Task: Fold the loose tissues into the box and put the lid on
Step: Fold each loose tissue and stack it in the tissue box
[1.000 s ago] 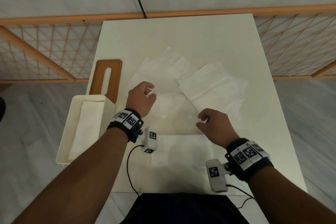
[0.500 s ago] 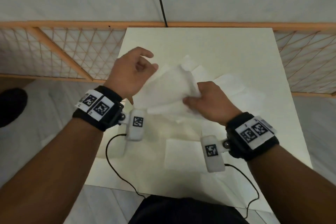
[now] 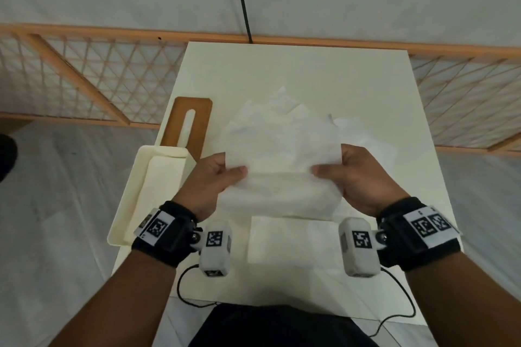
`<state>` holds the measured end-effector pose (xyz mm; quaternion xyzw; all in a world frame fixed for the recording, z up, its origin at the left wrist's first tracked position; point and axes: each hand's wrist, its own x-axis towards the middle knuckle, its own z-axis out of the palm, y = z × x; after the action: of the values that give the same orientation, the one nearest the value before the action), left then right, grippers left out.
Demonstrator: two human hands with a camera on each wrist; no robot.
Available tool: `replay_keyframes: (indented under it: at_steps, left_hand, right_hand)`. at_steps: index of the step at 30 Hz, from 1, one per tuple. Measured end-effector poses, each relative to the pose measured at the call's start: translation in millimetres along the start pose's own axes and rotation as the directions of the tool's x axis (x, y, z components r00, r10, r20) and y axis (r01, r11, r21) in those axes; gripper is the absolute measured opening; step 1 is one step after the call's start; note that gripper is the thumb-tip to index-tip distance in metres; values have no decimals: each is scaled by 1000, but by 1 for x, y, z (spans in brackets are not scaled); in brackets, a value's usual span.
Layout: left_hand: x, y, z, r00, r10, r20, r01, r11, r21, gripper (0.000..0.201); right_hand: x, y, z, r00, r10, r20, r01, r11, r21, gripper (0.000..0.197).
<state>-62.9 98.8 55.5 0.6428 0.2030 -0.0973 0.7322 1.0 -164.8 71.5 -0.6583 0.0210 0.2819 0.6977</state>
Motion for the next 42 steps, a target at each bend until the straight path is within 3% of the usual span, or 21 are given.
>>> replay_keyframes:
  at_steps: [3,6,9,10,13,15,17,20,25,27,32,35,42]
  left_hand:
    - [-4,7,-7,994,107,1,-106,992,69,22]
    - [-10,16,-10,978,209,26,-210,978,22,24]
    - [-13,18,-12,966,251,60,-241,960,-145,17]
    - [-12,15,-16,964,258,72,-240,951,-193,23]
    - [-13,11,-17,989,140,43,-126,962,-244,45]
    - [-13,6,-13,996,82,-29,-85,991,-101,37]
    - [-13,0,-11,993,105,-54,-101,992,74,9]
    - [-12,-16,-13,997,67,-35,-62,992,113,32]
    - [-16,-57,-9,997,-22,-74,44,948,314,23]
    - [-17,-81,-6,996,-44,-80,75,897,435,19]
    - [-12,-123,9,996,-52,-76,91,714,695,16]
    - [-8,-132,15,997,-51,-52,73,661,747,17]
    - [-1,-141,15,999,-14,-38,38,604,796,14]
  right_hand:
    - [-4,6,-11,994,-91,-56,93,995,38,21]
    - [-8,4,-15,977,-206,-49,211,969,125,19]
    - [-8,3,-20,972,-234,-10,234,964,126,45]
    - [-8,4,-23,977,-212,-7,211,971,110,53]
    - [-12,5,-23,989,-137,57,125,976,177,36]
    - [-13,7,-18,995,-76,72,53,961,271,28]
    - [-9,17,-15,999,-22,28,18,986,164,13]
    - [-1,41,-20,999,34,-19,-36,997,-76,20]
    - [-10,76,-32,987,150,-58,-155,982,-109,34]
    - [-16,92,-36,981,178,-82,-191,961,-198,34]
    - [-24,131,-37,975,100,-198,-206,740,-641,27]
    - [-29,143,-36,971,69,-229,-215,668,-712,27]
    - [-27,149,-37,973,85,-215,-222,610,-761,27]
